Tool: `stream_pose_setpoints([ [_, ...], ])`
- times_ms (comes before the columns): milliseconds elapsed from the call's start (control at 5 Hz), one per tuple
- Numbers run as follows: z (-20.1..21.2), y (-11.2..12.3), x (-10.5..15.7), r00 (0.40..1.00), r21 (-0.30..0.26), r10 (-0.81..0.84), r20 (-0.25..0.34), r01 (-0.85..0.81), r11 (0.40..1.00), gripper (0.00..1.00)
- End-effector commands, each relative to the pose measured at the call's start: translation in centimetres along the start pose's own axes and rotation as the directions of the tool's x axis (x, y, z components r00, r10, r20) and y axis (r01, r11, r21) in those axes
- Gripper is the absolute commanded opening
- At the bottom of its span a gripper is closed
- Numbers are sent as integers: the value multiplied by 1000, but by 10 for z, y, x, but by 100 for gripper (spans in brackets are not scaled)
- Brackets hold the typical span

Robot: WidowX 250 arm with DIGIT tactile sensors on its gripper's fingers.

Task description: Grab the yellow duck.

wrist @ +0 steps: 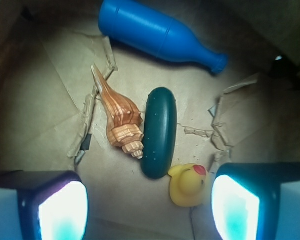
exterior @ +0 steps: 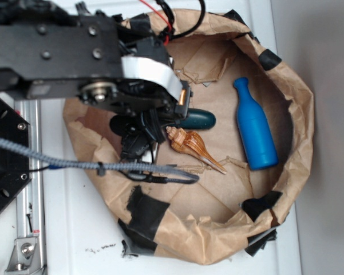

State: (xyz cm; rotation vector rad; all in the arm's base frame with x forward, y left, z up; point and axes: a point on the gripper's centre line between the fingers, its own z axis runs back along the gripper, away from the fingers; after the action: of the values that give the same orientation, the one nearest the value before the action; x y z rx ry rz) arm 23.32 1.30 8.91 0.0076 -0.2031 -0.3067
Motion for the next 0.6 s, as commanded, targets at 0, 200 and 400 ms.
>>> stream_pose_setpoints([
  [0,-3,12,-4,996,44,-72,-52,74,996,100],
  [200,-12,10,-9,993,39,-88,-78,91,995,100],
  [400,-22,-8,-7,990,-1,-122,-75,122,993,100],
])
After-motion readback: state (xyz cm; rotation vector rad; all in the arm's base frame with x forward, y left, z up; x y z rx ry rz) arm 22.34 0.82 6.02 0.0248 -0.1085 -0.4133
